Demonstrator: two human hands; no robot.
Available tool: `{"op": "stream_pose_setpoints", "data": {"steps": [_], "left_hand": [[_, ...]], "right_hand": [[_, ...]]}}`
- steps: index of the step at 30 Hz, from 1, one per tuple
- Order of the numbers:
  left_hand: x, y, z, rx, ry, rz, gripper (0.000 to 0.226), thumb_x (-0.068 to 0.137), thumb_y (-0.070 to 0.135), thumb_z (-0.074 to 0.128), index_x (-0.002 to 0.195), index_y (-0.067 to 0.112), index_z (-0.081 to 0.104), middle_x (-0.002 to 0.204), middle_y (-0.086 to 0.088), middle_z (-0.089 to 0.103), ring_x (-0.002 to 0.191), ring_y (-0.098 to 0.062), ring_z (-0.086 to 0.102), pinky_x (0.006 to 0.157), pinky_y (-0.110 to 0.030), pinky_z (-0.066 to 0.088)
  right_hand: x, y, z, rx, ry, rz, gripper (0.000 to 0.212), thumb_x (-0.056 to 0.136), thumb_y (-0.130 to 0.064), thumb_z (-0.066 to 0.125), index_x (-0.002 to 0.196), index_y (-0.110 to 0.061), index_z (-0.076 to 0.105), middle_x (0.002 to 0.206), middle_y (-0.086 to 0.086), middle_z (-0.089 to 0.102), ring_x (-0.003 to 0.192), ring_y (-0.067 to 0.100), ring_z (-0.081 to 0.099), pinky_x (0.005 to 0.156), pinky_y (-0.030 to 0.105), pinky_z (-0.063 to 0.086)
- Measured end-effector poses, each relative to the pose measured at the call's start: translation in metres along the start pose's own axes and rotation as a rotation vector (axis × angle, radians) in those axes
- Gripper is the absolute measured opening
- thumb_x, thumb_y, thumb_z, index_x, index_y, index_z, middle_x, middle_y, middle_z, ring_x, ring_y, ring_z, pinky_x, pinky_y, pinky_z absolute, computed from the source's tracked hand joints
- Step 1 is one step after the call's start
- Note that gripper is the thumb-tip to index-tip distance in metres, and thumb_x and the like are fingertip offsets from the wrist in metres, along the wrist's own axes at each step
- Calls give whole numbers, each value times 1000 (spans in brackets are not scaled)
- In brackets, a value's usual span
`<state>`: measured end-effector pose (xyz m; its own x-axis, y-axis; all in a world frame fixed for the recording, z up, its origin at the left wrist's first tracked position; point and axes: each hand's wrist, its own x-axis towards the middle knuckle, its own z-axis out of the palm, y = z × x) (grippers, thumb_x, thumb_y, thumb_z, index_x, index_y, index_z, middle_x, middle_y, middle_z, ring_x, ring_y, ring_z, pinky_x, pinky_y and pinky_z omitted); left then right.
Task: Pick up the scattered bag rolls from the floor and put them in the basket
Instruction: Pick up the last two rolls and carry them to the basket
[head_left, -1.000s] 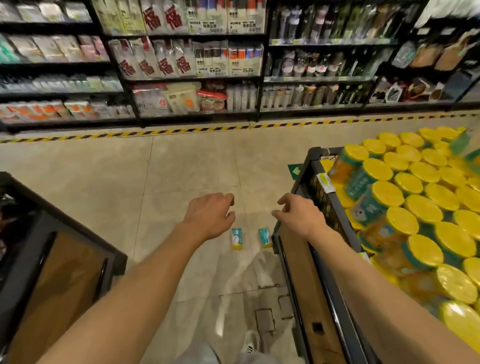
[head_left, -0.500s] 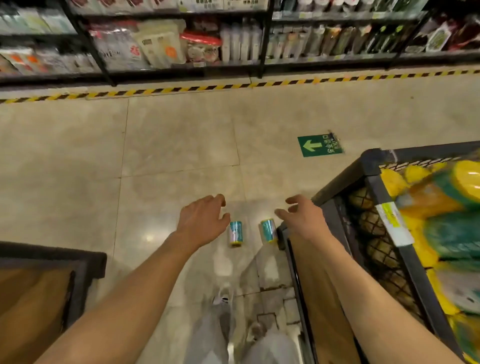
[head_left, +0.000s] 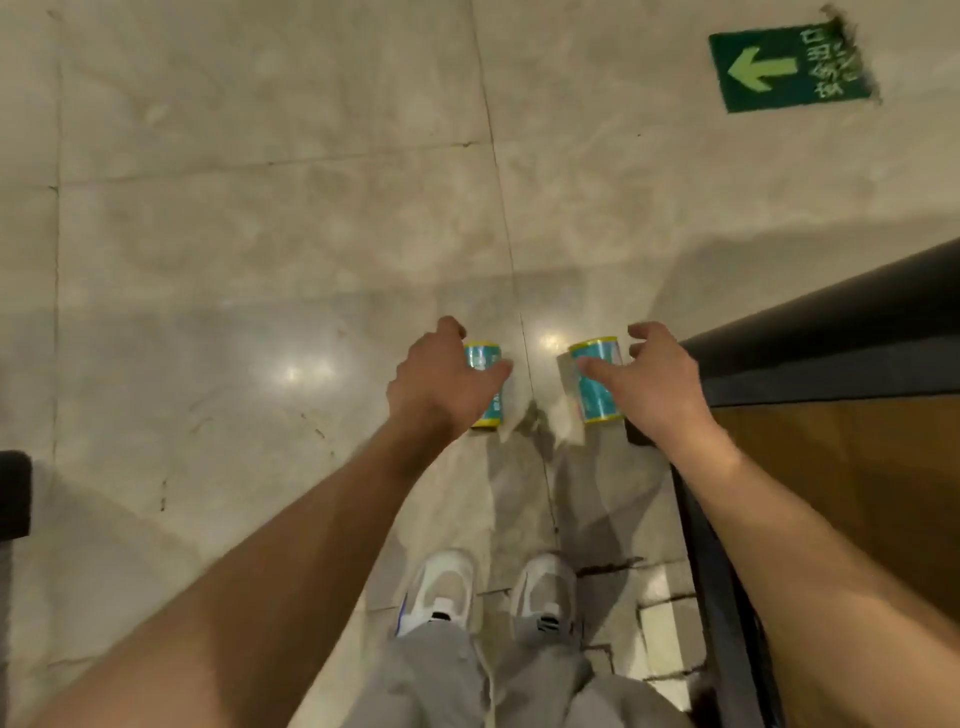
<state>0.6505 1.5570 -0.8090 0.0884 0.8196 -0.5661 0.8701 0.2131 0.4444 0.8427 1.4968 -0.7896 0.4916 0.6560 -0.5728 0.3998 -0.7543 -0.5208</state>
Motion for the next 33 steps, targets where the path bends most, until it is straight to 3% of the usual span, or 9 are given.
{"op": "stream_pose_setpoints", "data": {"steps": [3,6,11,17,25,29,33], "left_hand": [[45,-33,56,17,-24,-41,73,79,61,67,132,17,44,125,-7,58,110,-31,59,92,-44,50],[79,-59,97,-4,-30,-74,84,74,67,70,133,15,41,125,-9,57,107,-30,60,91,-46,53],[119,-81,140,-135,-29,-122,94,65,69,76,132,15,40,124,-9,56,106,-29,61,91,-48,54],[137,-88,173,-200,-1,-99,102,66,68,77,141,15,31,127,-7,53,105,-27,61,89,-44,56],[143,-88,174,-315,14,-111,95,65,56,84,136,15,35,123,-7,56,102,-28,64,89,-47,57],[136,-95,165,-369,22,-83,87,66,51,85,131,17,39,116,-4,58,98,-26,65,86,-46,58],[134,-102,154,-511,9,-41,75,65,44,87,123,22,44,106,2,61,88,-16,66,71,-34,58]], "right_hand": [[54,37,44,-45,35,-23,84,83,-39,79,148,-5,38,140,19,52,125,34,54,104,45,48],[92,70,77,-108,79,-30,83,81,-43,79,144,-4,40,137,18,51,121,34,55,94,36,47],[131,108,109,-196,208,-77,73,82,-35,80,134,1,44,131,22,48,119,38,50,96,44,45],[160,126,126,-300,256,-50,76,82,-32,80,136,3,40,132,25,49,122,40,50,97,44,45],[163,124,134,-465,288,-50,85,76,-47,79,134,0,39,128,25,51,120,42,49,99,46,42],[159,128,139,-161,203,64,90,71,-55,80,135,-4,42,128,20,52,112,38,57,84,40,48],[149,136,148,122,150,72,84,70,-53,82,133,-10,48,120,8,59,101,27,62,78,35,50]]}}
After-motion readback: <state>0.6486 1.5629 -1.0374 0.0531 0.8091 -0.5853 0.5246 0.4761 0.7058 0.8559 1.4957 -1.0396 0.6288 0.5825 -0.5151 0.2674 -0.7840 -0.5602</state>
